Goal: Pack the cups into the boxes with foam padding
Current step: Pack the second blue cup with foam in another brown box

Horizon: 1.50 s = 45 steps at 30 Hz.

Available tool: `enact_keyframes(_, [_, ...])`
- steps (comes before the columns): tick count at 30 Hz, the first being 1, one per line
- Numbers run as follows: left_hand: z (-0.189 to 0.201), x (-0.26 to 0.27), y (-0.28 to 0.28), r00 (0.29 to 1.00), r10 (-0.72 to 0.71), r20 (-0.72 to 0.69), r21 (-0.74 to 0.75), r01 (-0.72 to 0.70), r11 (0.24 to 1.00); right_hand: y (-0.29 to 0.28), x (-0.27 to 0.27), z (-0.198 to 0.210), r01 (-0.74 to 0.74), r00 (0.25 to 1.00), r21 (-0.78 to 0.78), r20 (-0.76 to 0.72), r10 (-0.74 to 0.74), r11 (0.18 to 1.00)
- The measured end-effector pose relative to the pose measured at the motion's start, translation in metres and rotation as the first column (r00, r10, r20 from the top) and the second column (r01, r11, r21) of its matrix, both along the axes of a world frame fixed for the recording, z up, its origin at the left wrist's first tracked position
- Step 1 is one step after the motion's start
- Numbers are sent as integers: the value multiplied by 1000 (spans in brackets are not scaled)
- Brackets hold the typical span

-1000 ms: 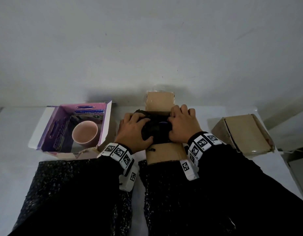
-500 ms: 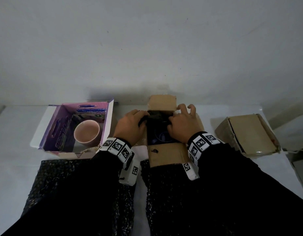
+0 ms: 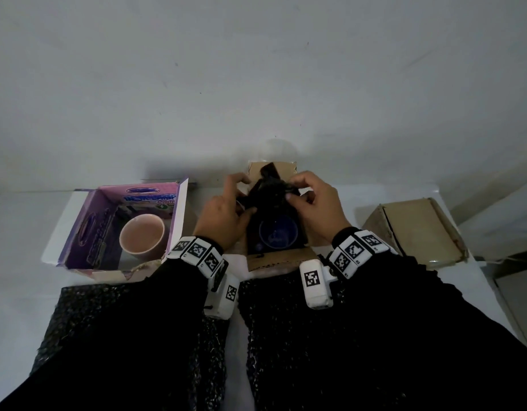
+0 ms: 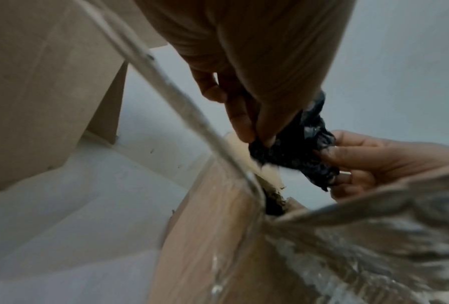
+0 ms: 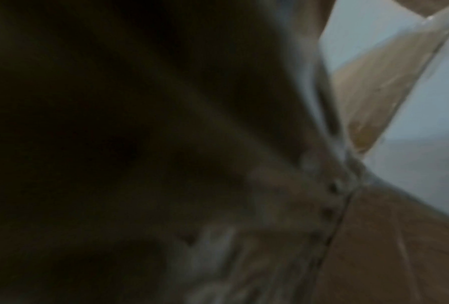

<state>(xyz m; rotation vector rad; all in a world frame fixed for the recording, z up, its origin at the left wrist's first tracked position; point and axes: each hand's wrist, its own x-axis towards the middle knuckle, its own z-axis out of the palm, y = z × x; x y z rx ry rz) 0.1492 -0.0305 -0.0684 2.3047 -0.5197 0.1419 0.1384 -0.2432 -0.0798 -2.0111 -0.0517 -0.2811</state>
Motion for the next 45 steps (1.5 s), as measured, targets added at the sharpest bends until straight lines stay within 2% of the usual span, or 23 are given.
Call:
enact_keyframes(2, [1,3,-1,997,62,53,12,-63,998,-1,2,0,70,995,9,75,-70,998])
enact_keyframes(4, [0,6,-3,992,63,112,115,-76,990,-1,6,-1,87,987,-105,147,-71,991])
enact_keyframes(6, [-6,10,-2,988,27,153,257,-66,964,1,8,-2,28,989,-267,144,11,963])
enact_keyframes(10, [-17,14,-1,977,-58,207,557,-69,828,11,9,-9,-151,981,-629,-2,193,762])
enact_keyframes(14, [-12,14,-14,945,-129,302,669,-113,735,21,13,-11,-280,947,-776,-126,296,565])
enact_keyframes(16, [-13,15,-18,943,-196,269,724,-64,687,24,14,-13,-304,934,-812,-150,324,499])
enact_keyframes(19, [-18,14,-19,941,-257,219,794,-19,608,25,16,-13,-331,924,-812,-177,339,480])
enact_keyframes(22, [-23,14,-14,949,-251,189,811,-6,586,26,15,-12,-377,907,-804,-220,358,461])
enact_keyframes(25, [-18,12,-13,972,-226,63,855,64,515,29,16,-12,-414,898,-793,-275,344,446])
enact_keyframes(28, [-18,10,-16,977,-215,7,886,94,454,30,19,-13,-409,902,-803,-286,323,434])
enact_keyframes(30, [-17,8,-18,980,-199,-17,897,103,430,29,20,-16,-421,894,-817,-299,335,394])
enact_keyframes(32, [-16,5,-22,987,-158,1,896,69,438,27,22,-18,-447,881,-823,-335,335,351])
enact_keyframes(35, [-13,0,-25,988,-101,117,841,-44,539,28,26,-15,-488,870,-765,-388,303,421])
enact_keyframes(37, [-15,-1,-22,969,-136,207,774,-78,629,28,27,-8,-494,869,-722,-408,279,485])
enact_keyframes(39, [-22,0,-12,950,-197,241,731,-45,681,25,24,-4,-418,908,-712,-313,277,565])
enact_keyframes(42, [-20,-1,-4,982,-121,146,728,-24,686,18,17,-5,-232,969,-729,-117,216,644])
enact_keyframes(45, [-18,-2,-9,995,-55,78,739,-21,673,18,13,-8,-223,972,-693,-108,207,685])
